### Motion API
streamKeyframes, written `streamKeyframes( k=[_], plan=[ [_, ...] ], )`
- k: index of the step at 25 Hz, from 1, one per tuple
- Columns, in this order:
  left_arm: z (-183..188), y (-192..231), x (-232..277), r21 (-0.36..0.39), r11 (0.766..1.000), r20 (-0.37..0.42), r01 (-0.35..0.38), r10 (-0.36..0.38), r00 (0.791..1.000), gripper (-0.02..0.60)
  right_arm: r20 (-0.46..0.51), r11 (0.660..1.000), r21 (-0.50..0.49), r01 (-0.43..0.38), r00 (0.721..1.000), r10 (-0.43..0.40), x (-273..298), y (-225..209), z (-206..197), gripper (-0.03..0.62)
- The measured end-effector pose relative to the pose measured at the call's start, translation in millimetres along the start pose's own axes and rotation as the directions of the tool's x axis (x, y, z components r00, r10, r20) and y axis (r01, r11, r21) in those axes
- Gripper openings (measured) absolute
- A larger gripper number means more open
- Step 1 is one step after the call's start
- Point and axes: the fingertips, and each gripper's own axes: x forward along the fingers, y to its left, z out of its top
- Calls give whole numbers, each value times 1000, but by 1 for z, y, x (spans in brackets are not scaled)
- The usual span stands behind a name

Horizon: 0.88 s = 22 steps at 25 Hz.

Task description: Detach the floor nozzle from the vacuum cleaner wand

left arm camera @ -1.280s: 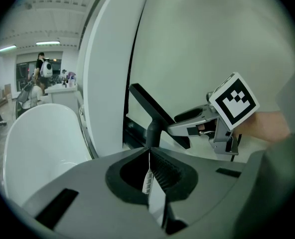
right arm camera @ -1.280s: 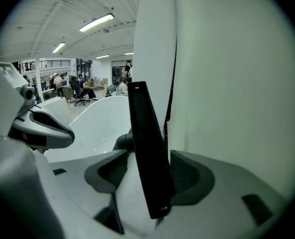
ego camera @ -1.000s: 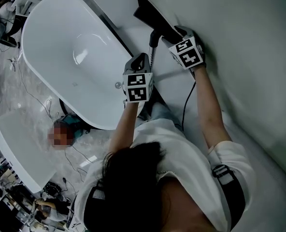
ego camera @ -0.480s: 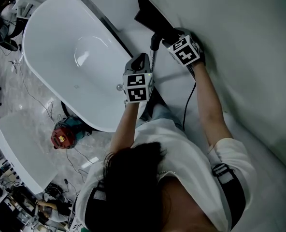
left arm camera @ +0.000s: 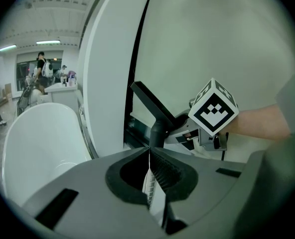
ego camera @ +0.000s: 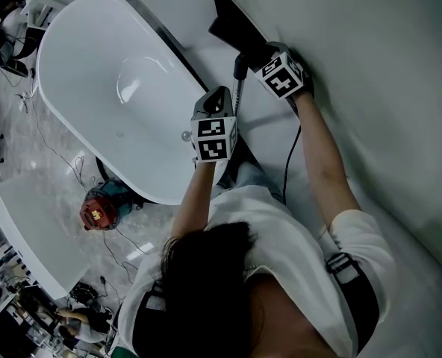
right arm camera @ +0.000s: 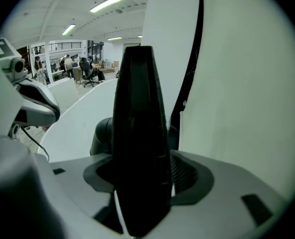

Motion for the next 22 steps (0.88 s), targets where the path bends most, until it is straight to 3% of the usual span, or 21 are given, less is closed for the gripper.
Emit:
streamKeyframes(
  k=[4,8,22],
  plan=[
    [1,1,1,7,1000,1,-1,1,1000,5,-14,1000,-23,-7,1000,7,3,1,-1,274],
    [-2,3,2,15,1000,-7,-2,2,1000,5,-4,997,-69,24,1000,-24,5,3,-1,218],
    [-6,6,7,33,999,-26,33,-32,999,6,15,998,-63,31,999,-30,5,5,1,213]
  ],
)
